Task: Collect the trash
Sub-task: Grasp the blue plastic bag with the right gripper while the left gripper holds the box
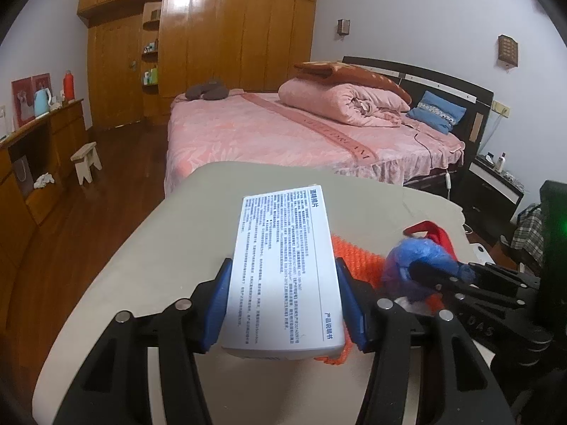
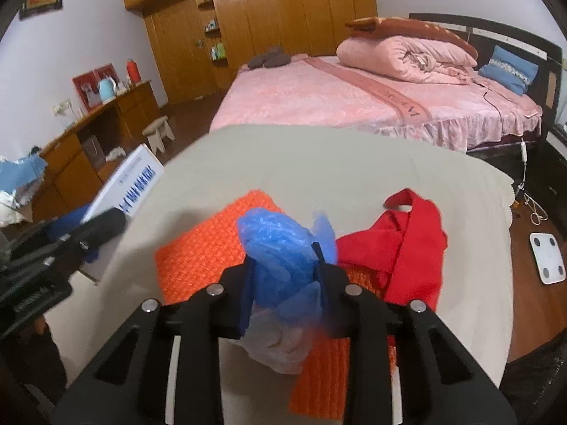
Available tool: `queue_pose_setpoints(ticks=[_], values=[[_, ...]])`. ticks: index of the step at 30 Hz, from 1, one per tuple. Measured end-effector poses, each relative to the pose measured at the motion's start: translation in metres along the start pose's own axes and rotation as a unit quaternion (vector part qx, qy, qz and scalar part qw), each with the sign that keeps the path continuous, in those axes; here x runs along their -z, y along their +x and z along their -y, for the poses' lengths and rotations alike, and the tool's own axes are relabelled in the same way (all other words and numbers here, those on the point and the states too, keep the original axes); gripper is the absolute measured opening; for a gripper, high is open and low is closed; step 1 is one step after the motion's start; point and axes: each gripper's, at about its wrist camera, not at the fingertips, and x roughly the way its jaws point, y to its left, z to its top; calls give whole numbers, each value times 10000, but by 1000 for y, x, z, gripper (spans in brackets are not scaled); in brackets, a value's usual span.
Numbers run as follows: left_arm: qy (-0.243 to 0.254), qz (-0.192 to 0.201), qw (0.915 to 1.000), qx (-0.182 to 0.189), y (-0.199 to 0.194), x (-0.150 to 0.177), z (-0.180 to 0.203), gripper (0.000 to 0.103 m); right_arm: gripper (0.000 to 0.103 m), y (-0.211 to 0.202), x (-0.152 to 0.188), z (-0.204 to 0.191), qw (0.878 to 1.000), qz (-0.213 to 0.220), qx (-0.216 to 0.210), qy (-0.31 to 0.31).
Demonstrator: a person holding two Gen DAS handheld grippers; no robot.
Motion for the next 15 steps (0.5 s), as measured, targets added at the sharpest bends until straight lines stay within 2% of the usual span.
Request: queue_pose_setpoints(ticks=[7, 15], values=[[108, 136, 9998, 64, -21, -11, 21, 55, 28, -47, -9, 7, 9990, 415, -55, 180], [257, 317, 9987, 314, -48, -20, 57, 55, 28, -98, -3, 23, 9970, 664, 40, 384]])
